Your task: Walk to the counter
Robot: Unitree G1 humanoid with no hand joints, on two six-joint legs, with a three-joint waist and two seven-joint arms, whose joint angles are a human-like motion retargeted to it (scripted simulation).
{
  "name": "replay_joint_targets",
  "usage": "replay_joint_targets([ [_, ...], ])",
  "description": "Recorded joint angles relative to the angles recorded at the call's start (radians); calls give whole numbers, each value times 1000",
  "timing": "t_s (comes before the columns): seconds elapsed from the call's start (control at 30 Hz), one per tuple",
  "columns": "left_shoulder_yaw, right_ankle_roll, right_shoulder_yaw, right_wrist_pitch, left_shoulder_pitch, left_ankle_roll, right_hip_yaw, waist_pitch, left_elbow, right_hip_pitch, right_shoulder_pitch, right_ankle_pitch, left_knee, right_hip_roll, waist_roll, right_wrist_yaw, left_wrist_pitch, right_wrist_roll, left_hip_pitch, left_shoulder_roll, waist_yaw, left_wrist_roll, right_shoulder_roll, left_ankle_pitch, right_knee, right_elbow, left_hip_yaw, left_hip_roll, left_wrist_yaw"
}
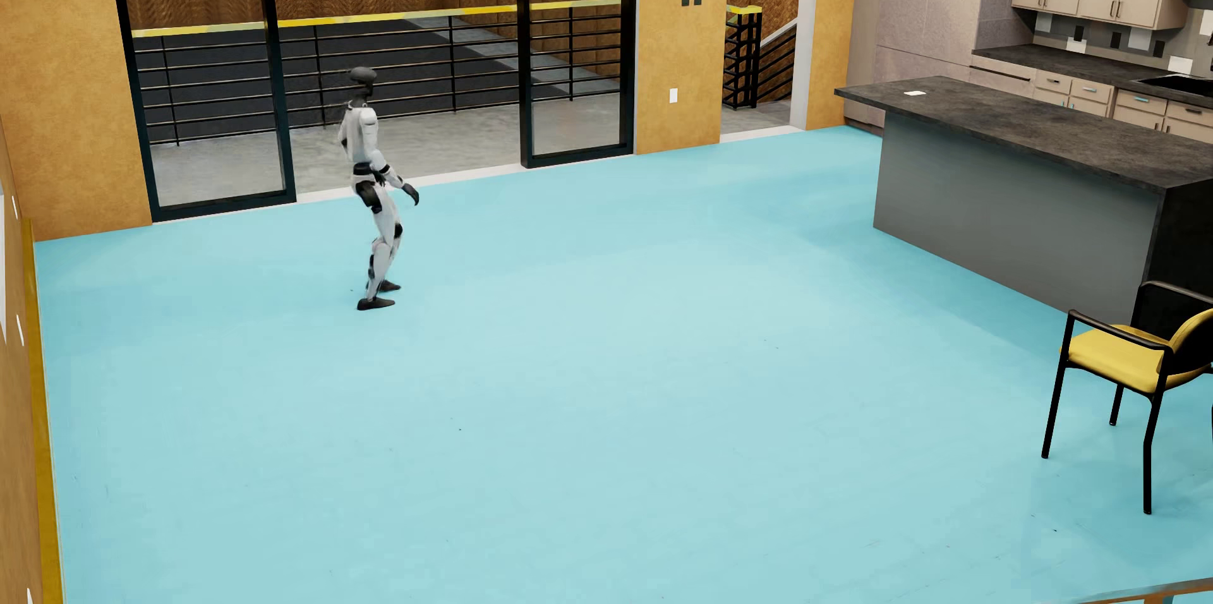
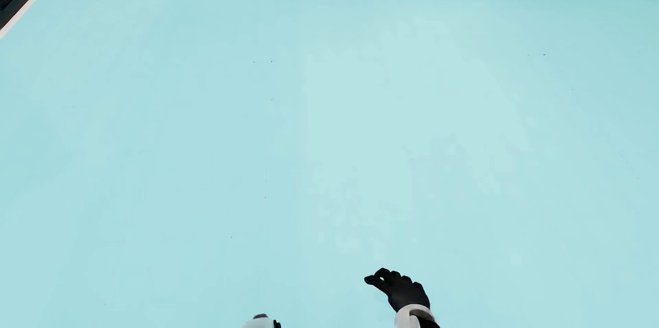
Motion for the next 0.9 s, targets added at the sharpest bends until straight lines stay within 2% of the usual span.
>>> replay_joint_targets([
  [0.03,-3,1,18,-10,-7,26,12,-2,9,37,-25,-22,-153,-2,-2,-2,6,5,-18,-3,11,2,-3,6,-11,-15,18,-2,-5],
  [0.07,-22,1,34,-18,-16,21,23,-6,24,76,-46,-39,-314,-6,-4,-6,8,15,-24,2,22,17,-2,13,-29,-29,34,-12,-26],
  [0.13,-61,0,74,-28,-29,-29,47,-16,60,161,-80,-61,-644,-13,-9,-12,3,35,-8,17,40,68,3,59,-79,-45,59,-38,-75],
  [0.17,-63,2,97,-29,-28,-81,58,-19,73,202,-92,-73,-709,-12,-12,-14,2,38,-19,21,48,89,9,52,-84,-45,39,-49,-80],
  [0.2,-52,5,118,-26,-23,-96,68,-23,86,239,-99,-84,-720,-15,-15,-13,1,37,-22,14,55,97,12,51,-83,-43,3,-64,-68],
  [0.27,-13,17,138,-11,-17,1,80,-31,121,306,-89,-76,-610,-36,-25,-6,10,35,-32,-20,65,80,11,169,-56,-37,-23,-93,-33],
  [0.3,4,30,136,5,-18,33,79,-36,147,327,-70,-40,-535,-51,-33,-5,21,36,-35,-35,68,76,11,220,-19,-31,-11,-102,-26],
  [0.33,16,41,127,27,-22,63,74,-41,175,336,-43,17,-459,-71,-45,-4,33,40,-33,-47,71,80,10,224,37,-21,4,-115,-24],
  [0.37,24,50,117,52,-29,96,70,-45,201,323,-14,98,-409,-98,-61,1,42,44,-19,-61,72,85,5,180,122,-5,19,-138,-22],
  [0.4,32,95,116,75,-37,118,67,-46,222,282,10,200,-386,-132,-79,13,41,44,9,-75,73,88,-5,135,247,14,39,-163,-15],
  [0.43,36,161,132,88,-47,131,64,-45,235,213,26,324,-381,-174,-97,33,34,33,46,-88,74,90,-23,95,405,33,66,-187,-7],
  [0.5,31,232,174,82,-79,144,72,-39,246,37,54,493,-388,-246,-135,75,12,9,122,-100,73,94,-75,28,698,38,116,-235,3],
  [0.57,14,222,149,70,-127,158,91,-30,246,-127,112,402,-402,-255,-162,79,-2,47,205,-99,64,99,-116,-31,849,-11,135,-279,8],
  [0.6,6,201,118,70,-157,164,95,-25,260,-200,158,345,-410,-257,-170,72,-20,78,248,-97,57,106,-135,-59,865,-52,136,-300,16],
  [0.67,-19,147,60,93,-214,171,112,-19,257,-321,228,195,-435,-239,-180,48,-42,125,340,-93,36,118,-141,-110,778,-108,125,-332,15],
  [0.7,-35,145,33,105,-236,173,122,-17,245,-367,249,150,-451,-230,-182,37,-56,144,385,-86,25,118,-139,-132,680,-119,116,-345,14],
  [0.73,-53,121,9,114,-261,175,126,-16,234,-398,268,120,-473,-227,-182,28,-65,156,429,-78,13,119,-135,-149,546,-125,105,-354,11],
  [0.8,-89,89,-24,126,-304,177,95,-18,214,-424,297,143,-522,-245,-181,16,-73,158,516,-66,-11,117,-126,-177,215,-121,80,-370,6],
  [0.87,-121,113,-29,123,-334,175,56,-24,204,-399,317,201,-585,-249,-177,11,-77,141,609,-58,-32,110,-118,-182,-138,-103,53,-378,-2],
  [0.9,-135,126,-26,116,-342,172,50,-26,203,-392,325,192,-596,-245,-175,10,-74,129,649,-56,-40,109,-118,-190,-230,-92,40,-381,-7],
])
